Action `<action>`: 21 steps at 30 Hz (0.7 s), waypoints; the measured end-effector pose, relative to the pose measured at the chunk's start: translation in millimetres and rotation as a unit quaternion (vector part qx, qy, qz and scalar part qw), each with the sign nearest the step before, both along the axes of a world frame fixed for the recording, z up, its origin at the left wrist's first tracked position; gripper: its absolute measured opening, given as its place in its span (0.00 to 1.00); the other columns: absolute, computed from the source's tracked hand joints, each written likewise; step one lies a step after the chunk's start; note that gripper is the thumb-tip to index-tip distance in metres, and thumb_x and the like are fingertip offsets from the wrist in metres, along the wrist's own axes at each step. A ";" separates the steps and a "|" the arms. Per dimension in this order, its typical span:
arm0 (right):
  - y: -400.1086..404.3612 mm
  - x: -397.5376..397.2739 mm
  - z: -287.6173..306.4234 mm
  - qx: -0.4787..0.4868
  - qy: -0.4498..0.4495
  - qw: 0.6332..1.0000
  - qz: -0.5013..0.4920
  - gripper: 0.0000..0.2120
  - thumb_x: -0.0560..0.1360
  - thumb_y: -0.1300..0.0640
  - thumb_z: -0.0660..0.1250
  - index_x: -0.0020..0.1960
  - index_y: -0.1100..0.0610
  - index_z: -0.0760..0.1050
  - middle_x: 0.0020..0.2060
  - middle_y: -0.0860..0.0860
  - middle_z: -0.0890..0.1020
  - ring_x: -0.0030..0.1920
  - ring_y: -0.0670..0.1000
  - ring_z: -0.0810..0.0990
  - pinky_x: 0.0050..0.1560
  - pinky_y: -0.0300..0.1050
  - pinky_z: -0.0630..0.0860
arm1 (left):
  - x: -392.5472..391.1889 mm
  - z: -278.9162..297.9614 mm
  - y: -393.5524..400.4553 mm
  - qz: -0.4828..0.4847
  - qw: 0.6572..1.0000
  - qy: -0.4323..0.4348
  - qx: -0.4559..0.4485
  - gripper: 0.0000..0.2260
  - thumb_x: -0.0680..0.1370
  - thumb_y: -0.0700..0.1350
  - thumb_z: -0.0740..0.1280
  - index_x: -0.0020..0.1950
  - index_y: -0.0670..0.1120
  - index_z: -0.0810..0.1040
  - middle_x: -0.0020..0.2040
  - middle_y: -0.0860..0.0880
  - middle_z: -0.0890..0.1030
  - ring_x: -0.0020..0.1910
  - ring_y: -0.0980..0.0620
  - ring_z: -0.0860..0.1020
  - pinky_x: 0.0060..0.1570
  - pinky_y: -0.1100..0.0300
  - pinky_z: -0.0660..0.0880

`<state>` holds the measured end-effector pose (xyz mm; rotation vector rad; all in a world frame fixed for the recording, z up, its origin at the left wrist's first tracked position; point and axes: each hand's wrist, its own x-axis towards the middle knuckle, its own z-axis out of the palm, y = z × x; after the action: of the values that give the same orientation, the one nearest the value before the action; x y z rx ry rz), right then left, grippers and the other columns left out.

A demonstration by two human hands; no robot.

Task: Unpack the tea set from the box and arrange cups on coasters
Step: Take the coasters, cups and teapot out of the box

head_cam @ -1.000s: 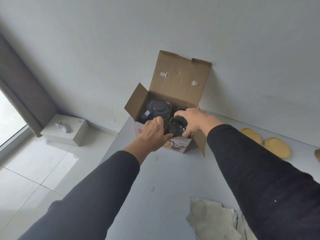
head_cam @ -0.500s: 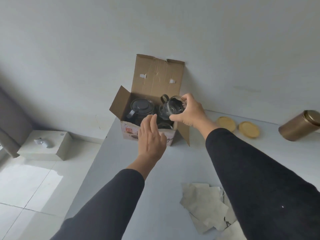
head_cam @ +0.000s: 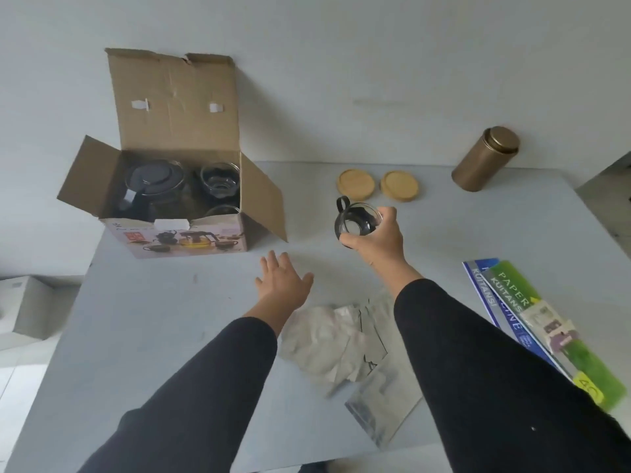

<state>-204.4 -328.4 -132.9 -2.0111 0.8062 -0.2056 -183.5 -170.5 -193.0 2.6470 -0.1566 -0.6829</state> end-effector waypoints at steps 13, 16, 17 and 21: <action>-127.9 1.5 -63.4 0.019 0.049 0.998 -0.033 0.39 0.65 0.58 0.75 0.71 0.54 0.60 0.63 0.54 0.67 0.60 0.53 0.71 0.50 0.37 0.66 | 23.5 -16.0 -92.5 0.042 0.983 0.122 0.130 0.55 0.68 0.68 0.67 0.74 0.50 0.28 0.73 0.37 0.28 0.73 0.34 0.32 0.66 0.28 0.49; -143.5 12.1 -65.3 0.013 0.043 0.999 -0.028 0.39 0.66 0.59 0.75 0.71 0.54 0.60 0.64 0.54 0.67 0.62 0.53 0.71 0.52 0.36 0.66 | 34.8 -16.3 -100.8 0.040 0.974 0.150 0.168 0.59 0.67 0.68 0.69 0.74 0.49 0.26 0.73 0.34 0.29 0.72 0.30 0.34 0.68 0.31 0.51; -147.6 15.6 -66.0 0.013 0.037 0.999 -0.028 0.38 0.65 0.59 0.75 0.70 0.54 0.61 0.64 0.54 0.68 0.62 0.53 0.71 0.53 0.37 0.66 | 37.8 -16.2 -103.2 0.039 0.970 0.157 0.180 0.59 0.67 0.68 0.69 0.73 0.48 0.25 0.72 0.34 0.29 0.72 0.29 0.35 0.69 0.31 0.51; -160.0 20.7 -73.7 0.029 0.009 0.999 -0.035 0.37 0.63 0.57 0.76 0.68 0.51 0.65 0.63 0.50 0.73 0.61 0.50 0.73 0.56 0.37 0.69 | 42.9 -14.7 -108.4 0.035 0.961 0.175 0.209 0.59 0.68 0.68 0.68 0.72 0.47 0.23 0.72 0.33 0.29 0.72 0.28 0.36 0.69 0.33 0.52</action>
<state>-183.7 -488.4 -206.6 -1.9348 0.8848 -0.2033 -140.7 -278.9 -207.7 2.8411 0.2028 -1.2635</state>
